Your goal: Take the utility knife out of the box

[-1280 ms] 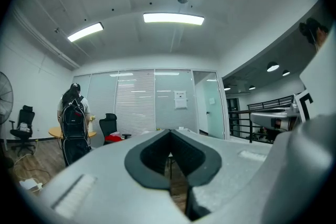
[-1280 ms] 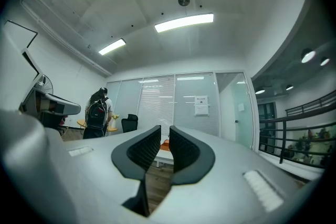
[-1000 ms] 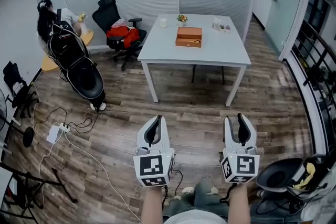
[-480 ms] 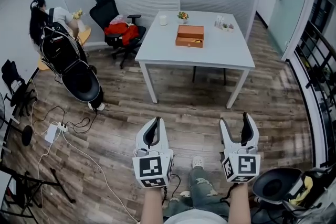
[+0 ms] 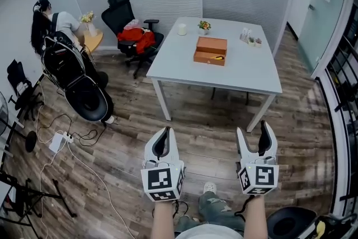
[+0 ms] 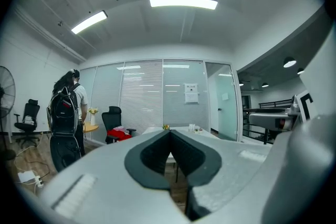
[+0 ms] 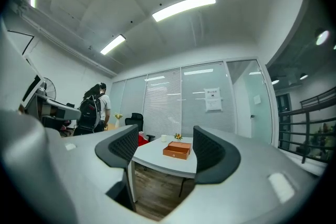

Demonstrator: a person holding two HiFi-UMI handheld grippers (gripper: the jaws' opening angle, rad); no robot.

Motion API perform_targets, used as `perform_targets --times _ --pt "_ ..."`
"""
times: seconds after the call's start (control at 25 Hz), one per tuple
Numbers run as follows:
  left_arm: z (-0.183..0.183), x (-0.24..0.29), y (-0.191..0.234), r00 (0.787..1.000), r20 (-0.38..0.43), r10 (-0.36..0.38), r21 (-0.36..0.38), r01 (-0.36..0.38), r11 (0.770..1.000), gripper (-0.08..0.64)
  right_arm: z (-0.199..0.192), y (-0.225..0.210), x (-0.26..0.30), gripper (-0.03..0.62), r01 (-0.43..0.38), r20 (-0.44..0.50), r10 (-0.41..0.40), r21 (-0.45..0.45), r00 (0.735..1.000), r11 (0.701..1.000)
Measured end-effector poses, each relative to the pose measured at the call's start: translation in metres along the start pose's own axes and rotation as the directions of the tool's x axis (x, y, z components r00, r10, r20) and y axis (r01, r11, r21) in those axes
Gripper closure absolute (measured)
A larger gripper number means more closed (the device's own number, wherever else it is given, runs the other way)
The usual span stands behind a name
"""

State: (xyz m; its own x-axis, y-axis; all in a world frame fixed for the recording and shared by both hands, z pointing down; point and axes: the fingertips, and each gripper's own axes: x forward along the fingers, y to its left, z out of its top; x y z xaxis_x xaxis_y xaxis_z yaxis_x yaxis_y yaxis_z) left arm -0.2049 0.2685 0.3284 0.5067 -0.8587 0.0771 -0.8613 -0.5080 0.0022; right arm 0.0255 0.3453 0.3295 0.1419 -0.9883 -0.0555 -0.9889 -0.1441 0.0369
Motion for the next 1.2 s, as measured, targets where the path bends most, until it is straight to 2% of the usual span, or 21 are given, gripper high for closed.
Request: perform_targets --times 0.32,0.6,1.2 --pt "0.016 0.089 -0.011 1.0 0.013 0.028 0.011 -0.029 1.0 0.56 0.002 -0.05 0.081 0.248 -0.02 0.021 0.02 0.005 1.0 1.0" --pt "0.019 0.138 -0.016 0.999 0.014 0.042 0.017 -0.042 0.999 0.56 -0.001 -0.076 0.129 0.257 -0.033 0.023 0.033 0.01 0.999 0.999" --pt "0.01 0.209 0.008 0.997 -0.017 0.075 0.003 -0.075 0.997 0.56 -0.029 -0.078 0.205 0.276 -0.08 -0.021 0.08 0.01 0.997 0.997"
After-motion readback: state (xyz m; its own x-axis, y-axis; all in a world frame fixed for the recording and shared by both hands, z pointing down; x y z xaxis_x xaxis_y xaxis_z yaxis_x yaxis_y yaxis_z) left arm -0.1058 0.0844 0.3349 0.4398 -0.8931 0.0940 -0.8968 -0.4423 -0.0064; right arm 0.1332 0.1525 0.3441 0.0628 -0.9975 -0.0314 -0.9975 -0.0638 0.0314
